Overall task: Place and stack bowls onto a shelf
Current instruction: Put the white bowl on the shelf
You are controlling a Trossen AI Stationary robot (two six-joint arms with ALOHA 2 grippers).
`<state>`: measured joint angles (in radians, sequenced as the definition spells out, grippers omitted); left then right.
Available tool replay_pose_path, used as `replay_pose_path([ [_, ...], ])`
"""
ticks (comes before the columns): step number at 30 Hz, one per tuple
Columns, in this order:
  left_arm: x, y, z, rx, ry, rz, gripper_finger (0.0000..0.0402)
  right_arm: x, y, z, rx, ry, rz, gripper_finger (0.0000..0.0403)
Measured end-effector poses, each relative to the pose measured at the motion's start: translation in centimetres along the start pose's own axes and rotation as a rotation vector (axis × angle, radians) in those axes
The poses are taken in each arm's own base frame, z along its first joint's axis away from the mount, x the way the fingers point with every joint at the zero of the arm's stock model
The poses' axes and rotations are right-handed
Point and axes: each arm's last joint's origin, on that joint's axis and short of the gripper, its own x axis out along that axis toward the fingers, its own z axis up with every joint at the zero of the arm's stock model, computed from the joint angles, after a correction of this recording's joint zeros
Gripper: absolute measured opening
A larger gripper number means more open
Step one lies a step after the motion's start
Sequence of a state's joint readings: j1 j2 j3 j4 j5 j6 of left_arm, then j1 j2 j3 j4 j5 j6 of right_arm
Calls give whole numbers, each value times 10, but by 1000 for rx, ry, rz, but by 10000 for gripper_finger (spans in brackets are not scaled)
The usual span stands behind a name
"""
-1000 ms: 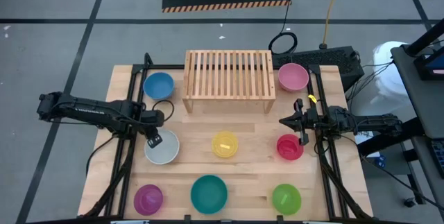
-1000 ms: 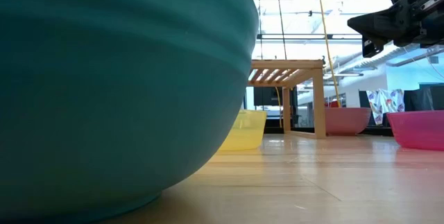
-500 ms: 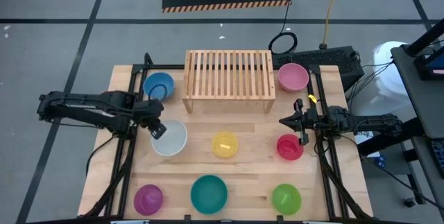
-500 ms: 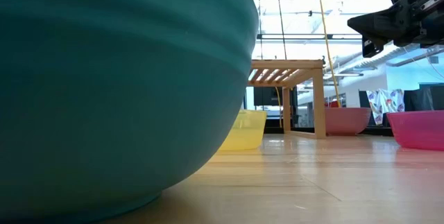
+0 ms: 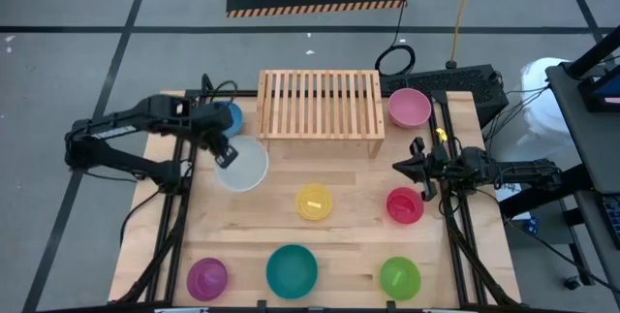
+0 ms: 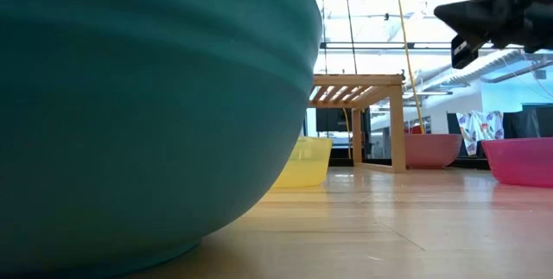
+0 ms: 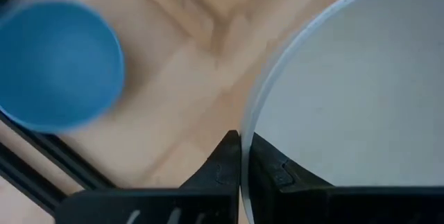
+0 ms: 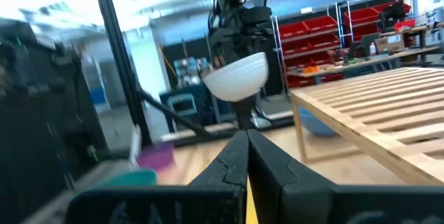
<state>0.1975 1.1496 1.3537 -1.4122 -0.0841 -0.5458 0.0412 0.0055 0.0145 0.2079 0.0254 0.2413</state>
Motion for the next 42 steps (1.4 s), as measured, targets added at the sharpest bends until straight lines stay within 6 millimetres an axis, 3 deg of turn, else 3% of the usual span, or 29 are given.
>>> replay_pose_path([
  [5, -10, 3, 31, 8, -42, 18, 8, 0, 1, 4, 62, -47, 13, 0],
  [15, 1, 12, 94, 41, 22, 82, 8, 0, 1, 5, 63, -51, 12, 0],
  [24, -10, 28, 146, 33, -49, 78, 8, 0, 1, 5, 62, -50, 10, 0],
  [32, 9, 41, 178, 63, -13, 95, 8, 0, 1, 5, 56, -50, 10, 0],
  [42, 34, 61, 191, 51, 66, 40, 8, 0, 1, 5, 55, -50, 10, 0],
])
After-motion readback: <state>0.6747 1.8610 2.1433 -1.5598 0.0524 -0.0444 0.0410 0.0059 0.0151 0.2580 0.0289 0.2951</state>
